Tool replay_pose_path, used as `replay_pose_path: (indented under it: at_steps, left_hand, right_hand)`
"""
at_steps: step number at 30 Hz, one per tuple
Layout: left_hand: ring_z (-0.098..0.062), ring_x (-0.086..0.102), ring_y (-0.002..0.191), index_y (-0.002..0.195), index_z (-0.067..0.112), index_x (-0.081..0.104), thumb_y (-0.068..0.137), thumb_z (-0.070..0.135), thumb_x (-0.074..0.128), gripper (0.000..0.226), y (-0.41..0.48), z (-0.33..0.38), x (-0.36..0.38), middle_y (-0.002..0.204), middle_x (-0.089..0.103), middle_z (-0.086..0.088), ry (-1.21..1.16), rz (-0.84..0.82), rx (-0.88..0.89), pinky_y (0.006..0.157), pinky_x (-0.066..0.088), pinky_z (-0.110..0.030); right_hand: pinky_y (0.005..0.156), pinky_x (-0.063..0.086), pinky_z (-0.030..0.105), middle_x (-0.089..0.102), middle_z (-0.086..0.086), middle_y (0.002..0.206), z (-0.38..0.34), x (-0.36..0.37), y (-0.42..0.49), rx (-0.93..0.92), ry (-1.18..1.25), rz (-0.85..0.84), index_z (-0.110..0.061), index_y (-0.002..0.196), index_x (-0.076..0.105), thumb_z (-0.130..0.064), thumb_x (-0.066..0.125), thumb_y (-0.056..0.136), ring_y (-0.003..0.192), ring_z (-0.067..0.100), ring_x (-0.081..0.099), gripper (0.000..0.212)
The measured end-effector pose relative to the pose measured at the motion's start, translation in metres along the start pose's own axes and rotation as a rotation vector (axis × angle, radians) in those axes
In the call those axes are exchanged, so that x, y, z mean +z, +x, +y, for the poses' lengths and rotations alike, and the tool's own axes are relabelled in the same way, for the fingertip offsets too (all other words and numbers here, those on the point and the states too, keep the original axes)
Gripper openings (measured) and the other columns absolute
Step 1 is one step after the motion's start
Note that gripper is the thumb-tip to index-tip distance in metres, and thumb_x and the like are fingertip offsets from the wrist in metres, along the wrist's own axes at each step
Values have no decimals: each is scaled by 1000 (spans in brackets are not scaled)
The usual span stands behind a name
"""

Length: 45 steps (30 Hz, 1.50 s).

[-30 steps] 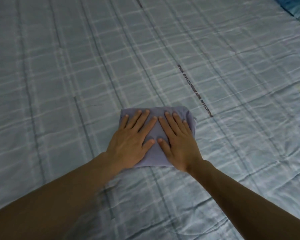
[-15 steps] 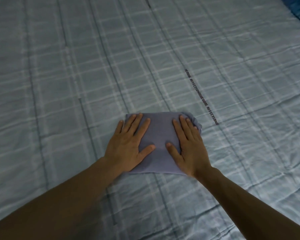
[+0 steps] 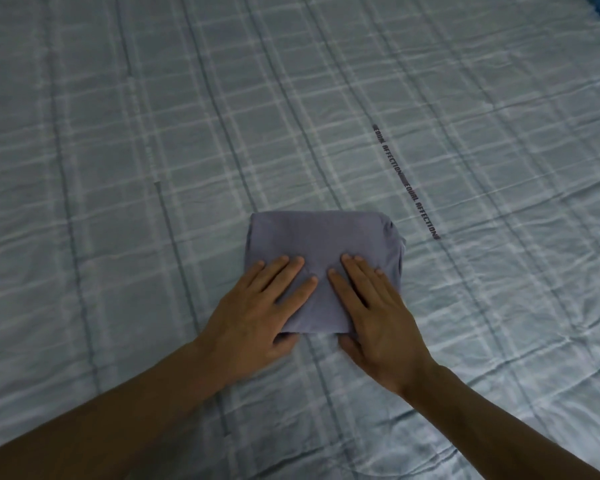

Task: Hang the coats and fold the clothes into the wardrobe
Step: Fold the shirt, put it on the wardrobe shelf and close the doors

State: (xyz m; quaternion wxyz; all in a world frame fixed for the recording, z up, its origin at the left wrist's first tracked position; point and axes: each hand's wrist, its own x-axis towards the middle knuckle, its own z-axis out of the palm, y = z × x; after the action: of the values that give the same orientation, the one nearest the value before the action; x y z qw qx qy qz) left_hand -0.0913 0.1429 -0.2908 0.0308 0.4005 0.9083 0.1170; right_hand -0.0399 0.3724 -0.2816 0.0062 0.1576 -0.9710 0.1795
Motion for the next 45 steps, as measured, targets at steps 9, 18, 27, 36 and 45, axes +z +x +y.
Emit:
replay_pose_path:
  at_steps: [9, 18, 27, 36, 45]
  left_hand:
    - [-32, 74, 88, 98, 6, 78, 54, 6, 90, 45, 22, 1, -17, 104, 74, -17, 43, 245, 46, 67, 61, -39]
    - [-26, 65, 64, 84, 5, 75, 56, -1, 86, 31, 13, 17, -121, 81, 70, -12, 52, 273, 54, 49, 48, -28]
    - [-28, 61, 75, 102, 11, 68, 71, 5, 76, 33, -28, 54, -304, 92, 64, -9, 128, 151, -85, 50, 51, -38]
    - [-32, 58, 91, 113, 14, 62, 82, 17, 64, 31, -72, 118, -465, 105, 59, -9, 347, 249, -293, 65, 50, -46]
    - [-32, 58, 93, 114, 19, 59, 86, 23, 61, 28, -186, 205, -530, 105, 59, -6, 544, 333, -657, 75, 43, -45]
  right_hand:
    - [95, 54, 48, 65, 18, 126, -8, -2, 15, 44, -51, 207, 1, 122, 66, -4, 69, 82, 119, 34, 62, 40]
    - [64, 54, 41, 67, 9, 104, -49, -100, 28, 47, -79, 65, -8, 110, 68, 0, 76, 66, 89, 30, 65, 45]
    - [62, 49, 36, 62, 7, 102, -141, -256, 38, 1, -34, 56, -12, 110, 66, -5, 71, 72, 89, 29, 60, 39]
    - [60, 45, 35, 60, 7, 96, -206, -397, 54, -304, 3, 194, -12, 104, 66, -17, 68, 80, 86, 27, 57, 25]
    - [59, 35, 22, 57, 5, 94, -305, -450, 40, -707, 125, 229, -13, 98, 61, -14, 68, 81, 78, 19, 51, 19]
